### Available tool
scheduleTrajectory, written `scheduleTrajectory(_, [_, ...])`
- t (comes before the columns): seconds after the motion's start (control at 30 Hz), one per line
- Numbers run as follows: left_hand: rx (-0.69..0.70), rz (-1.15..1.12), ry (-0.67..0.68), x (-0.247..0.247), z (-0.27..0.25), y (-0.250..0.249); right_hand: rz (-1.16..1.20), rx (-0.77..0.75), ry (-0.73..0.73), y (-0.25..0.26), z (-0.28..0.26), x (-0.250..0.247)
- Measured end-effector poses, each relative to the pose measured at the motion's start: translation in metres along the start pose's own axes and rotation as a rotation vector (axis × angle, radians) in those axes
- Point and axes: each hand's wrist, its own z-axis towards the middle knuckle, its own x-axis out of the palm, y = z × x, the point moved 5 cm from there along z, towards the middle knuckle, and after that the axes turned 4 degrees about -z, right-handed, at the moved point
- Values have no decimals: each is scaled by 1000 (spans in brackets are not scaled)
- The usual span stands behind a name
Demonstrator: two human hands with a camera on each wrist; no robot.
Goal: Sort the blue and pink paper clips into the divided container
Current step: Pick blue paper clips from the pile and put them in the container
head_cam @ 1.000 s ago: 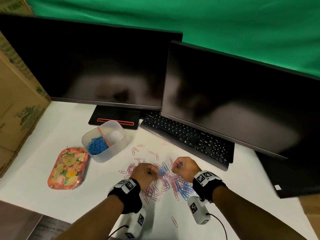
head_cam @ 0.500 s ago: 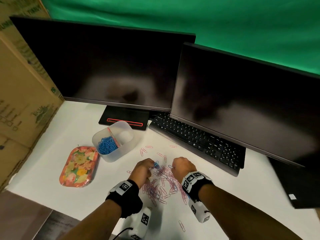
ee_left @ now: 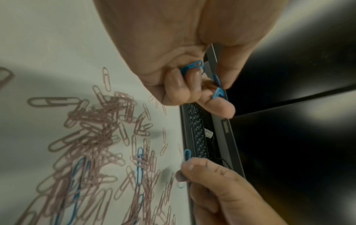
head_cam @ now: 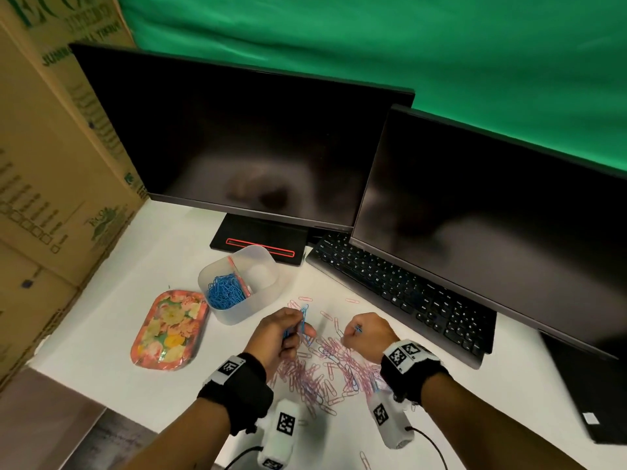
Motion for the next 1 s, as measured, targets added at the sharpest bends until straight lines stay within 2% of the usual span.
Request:
scheduleTrajectory(0.1, [37, -44, -57, -14, -1, -6, 325, 5, 80, 19, -4, -2])
scheduleTrajectory(0.2, [84, -115, -110, -30, -5, -19, 647, 9, 227, 54, -3, 6])
scheduleTrajectory(0.3, [94, -219, -160, -48, -9, -37, 748, -20, 360, 102, -6, 20])
scheduleTrajectory(0.4, [99, -356, -248, -66, -9, -60, 697, -42, 400, 150, -2, 32])
scheduleTrajectory(0.53, [112, -411, -351, -78, -9, -94, 474, -82, 476, 212, 9, 51])
scheduleTrajectory(0.67, [125, -296, -448, -87, -4, -115, 304, -126, 360, 242, 29, 59])
scheduleTrajectory(0.77, [123, -209, -477, -96, 2, -122, 60, -202, 299, 245, 37, 53])
scheduleTrajectory(0.8, [117, -183, -486, -98, 2, -123, 12, -286, 281, 247, 35, 48])
scheduleTrajectory(0.9, [147, -31, -472, -102, 5, -125, 201, -266, 314, 232, 39, 38])
scheduleTrajectory(0.93, [163, 38, -454, -99, 5, -126, 206, -282, 289, 222, 37, 32])
scheduleTrajectory(1.0, [214, 205, -396, -89, 6, -123, 323, -211, 194, 185, 37, 14])
